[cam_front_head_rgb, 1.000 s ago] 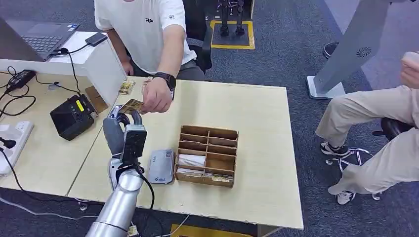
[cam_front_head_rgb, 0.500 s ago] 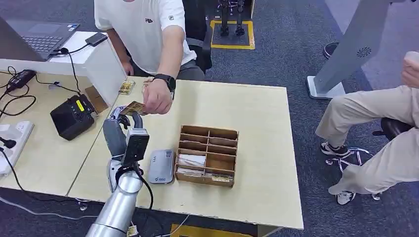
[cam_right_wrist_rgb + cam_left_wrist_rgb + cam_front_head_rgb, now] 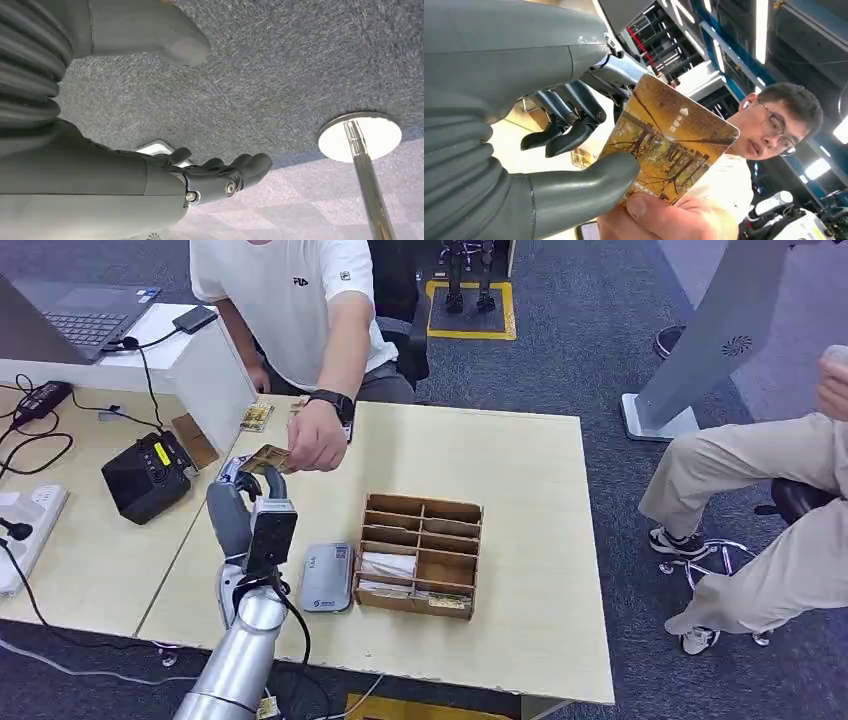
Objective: Pass the card to the sensor for recognition and then transmit it.
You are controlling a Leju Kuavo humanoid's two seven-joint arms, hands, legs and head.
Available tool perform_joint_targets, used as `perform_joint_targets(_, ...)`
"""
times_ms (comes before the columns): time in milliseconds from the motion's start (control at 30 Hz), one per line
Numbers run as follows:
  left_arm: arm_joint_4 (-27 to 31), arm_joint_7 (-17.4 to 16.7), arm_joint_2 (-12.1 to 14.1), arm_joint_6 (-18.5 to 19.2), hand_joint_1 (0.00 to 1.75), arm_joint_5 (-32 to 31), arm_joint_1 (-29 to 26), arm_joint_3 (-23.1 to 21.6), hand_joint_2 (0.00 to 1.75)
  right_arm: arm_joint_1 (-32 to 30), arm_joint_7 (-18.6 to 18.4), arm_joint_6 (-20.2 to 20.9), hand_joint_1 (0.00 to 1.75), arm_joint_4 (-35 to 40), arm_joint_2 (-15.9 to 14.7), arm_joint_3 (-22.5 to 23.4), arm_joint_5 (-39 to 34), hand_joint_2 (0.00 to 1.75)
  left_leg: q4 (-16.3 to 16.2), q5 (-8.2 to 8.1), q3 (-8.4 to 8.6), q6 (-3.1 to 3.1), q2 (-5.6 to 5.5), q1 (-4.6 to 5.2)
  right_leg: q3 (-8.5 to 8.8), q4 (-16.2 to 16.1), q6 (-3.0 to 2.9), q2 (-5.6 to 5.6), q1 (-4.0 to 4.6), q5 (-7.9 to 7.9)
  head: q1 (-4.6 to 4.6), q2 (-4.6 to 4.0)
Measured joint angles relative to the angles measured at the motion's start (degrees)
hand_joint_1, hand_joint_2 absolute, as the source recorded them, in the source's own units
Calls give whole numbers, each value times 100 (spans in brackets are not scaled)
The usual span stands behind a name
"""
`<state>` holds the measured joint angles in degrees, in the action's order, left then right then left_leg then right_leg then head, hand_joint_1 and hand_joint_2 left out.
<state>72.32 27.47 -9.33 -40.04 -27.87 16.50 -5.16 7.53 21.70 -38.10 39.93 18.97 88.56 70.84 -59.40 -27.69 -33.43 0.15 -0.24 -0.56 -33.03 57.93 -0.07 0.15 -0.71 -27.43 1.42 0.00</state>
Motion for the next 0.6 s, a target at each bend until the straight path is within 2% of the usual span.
perform_joint_targets(600, 2, -125, 46, 0, 175, -2, -15, 2, 175, 0, 24, 0, 0, 0, 0, 0, -17, 175, 0, 0, 0, 0, 0, 0, 0, 0, 0, 0, 0, 0, 0, 0)
